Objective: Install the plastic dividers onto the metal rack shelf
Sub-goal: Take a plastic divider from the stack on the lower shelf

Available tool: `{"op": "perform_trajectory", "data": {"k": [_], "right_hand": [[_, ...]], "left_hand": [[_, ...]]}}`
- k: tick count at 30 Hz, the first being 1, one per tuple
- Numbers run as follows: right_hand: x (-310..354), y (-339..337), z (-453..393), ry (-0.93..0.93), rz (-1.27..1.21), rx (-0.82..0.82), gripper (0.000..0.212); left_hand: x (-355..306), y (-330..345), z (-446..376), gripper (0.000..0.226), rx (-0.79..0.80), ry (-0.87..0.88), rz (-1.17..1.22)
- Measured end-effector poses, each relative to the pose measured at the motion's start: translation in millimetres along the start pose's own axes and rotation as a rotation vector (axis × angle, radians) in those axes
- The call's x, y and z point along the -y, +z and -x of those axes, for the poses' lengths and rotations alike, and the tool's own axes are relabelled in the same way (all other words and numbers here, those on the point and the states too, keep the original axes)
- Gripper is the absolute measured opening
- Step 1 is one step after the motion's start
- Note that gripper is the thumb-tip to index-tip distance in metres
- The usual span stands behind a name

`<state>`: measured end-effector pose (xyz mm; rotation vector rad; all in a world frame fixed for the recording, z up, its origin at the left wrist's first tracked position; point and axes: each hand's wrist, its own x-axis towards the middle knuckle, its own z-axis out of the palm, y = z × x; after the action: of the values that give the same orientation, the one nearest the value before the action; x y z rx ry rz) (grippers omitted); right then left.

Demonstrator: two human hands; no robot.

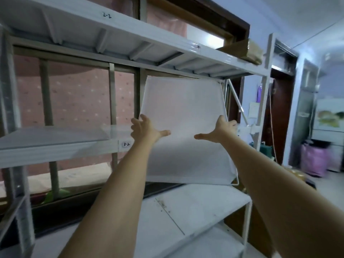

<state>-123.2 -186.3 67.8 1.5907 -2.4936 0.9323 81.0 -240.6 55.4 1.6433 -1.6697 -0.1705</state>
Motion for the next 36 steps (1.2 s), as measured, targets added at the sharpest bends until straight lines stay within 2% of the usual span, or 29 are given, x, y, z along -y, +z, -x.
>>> {"op": "perform_trajectory", "data": {"k": [10, 16, 20, 27, 36], "right_hand": [[-135.9, -58.1, -4.5, 0.251, 0.076, -0.079, 0.111], [-189.1, -80.8, -28.5, 0.378, 0.217, -0.111, 0.127], [-213.6, -89.4, -52.5, 0.445, 0.207, -0.113, 0.134], [-258.3, -99.7, -75.2, 0.564, 0.204, -0.150, 0.127], [-332.8, -100.4, -107.2, 0.577, 0.227, -0.190, 0.118]], "left_hand": [[-116.5, 89.1, 41.8, 0.123, 0.154, 0.171, 0.073], [-173.9, 141.8, 40.0, 0.123, 0.224, 0.263, 0.120], [-205.3, 166.9, 27.5, 0.122, 0.236, 0.328, 0.148], [-260.2, 218.3, 16.2, 0.123, 0.286, 0.428, 0.157], [-311.6, 293.8, 23.2, 0.126, 0.384, 0.438, 0.185]]}}
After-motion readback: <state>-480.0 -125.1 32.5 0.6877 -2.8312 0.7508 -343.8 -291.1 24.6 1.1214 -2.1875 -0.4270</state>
